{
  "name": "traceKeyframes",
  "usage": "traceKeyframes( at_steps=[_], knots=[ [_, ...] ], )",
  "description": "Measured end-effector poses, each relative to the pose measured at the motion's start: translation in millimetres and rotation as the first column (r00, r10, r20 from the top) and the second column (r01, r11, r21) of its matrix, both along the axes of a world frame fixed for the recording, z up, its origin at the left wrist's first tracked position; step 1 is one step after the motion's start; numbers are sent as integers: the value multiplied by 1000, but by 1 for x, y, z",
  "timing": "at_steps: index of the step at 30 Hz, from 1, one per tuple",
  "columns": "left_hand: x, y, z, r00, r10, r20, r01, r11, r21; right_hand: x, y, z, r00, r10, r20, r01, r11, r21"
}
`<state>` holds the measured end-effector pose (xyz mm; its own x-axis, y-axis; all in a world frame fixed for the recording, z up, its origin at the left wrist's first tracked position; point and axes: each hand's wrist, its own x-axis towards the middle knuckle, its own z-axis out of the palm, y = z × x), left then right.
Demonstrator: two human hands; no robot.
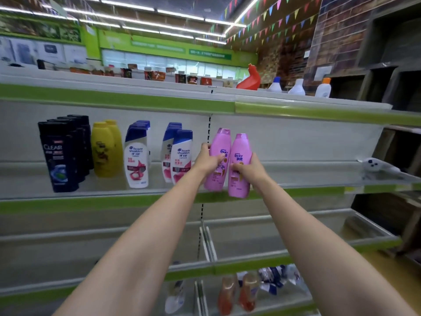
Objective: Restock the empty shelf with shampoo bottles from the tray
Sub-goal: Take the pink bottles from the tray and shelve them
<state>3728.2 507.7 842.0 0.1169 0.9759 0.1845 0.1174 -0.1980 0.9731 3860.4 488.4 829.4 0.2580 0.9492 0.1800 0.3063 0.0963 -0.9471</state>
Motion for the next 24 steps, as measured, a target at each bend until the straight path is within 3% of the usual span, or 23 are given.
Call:
traceKeyframes(
  at_steps=[4, 13, 24],
  knots=[
    [19, 40, -8, 997, 68, 33, -67, 998, -10, 19, 42, 1, 998, 62, -5, -62, 998, 12],
    [27, 96, -23, 994, 72, 77, -70, 997, -28, 38, 113, -21, 928, 280, -246, -276, 960, 52],
    [30, 150, -31, 979, 192, 68, -196, 979, 60, 47, 159, -29, 831, 461, -310, -445, 887, 127]
  ],
)
